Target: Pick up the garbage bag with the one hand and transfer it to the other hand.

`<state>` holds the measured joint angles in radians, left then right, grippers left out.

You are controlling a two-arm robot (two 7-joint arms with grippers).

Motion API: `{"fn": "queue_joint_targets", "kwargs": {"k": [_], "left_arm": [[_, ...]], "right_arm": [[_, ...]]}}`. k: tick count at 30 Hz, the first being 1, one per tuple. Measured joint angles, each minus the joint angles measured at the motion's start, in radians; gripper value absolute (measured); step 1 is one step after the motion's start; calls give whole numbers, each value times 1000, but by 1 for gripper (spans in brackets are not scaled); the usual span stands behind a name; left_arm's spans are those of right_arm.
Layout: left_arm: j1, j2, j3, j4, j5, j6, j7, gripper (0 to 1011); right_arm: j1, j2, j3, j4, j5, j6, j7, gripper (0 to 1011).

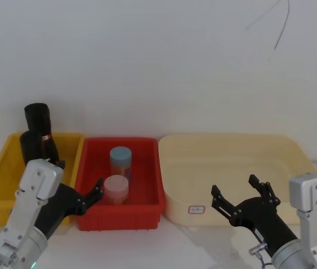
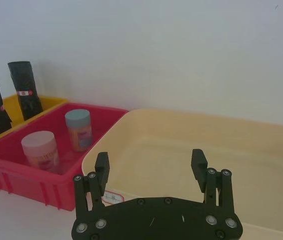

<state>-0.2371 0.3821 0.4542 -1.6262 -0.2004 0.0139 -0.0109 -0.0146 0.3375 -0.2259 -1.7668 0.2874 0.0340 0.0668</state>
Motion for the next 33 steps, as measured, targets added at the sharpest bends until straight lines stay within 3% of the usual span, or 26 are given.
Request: {"fn": "queue_joint_targets", "kwargs": {"k": [10, 17, 33], "left_arm": [[2, 2, 0, -4, 0, -1, -7, 1001], [25, 31, -11, -27, -10, -16, -41, 1001], [86, 128, -121, -33, -111, -48, -128, 1001]], "right_arm": [[0, 0, 0, 0, 0, 0, 0, 999], [0, 0, 0, 0, 0, 0, 0, 1000], [0, 0, 0, 0, 0, 0, 0, 999]]}}
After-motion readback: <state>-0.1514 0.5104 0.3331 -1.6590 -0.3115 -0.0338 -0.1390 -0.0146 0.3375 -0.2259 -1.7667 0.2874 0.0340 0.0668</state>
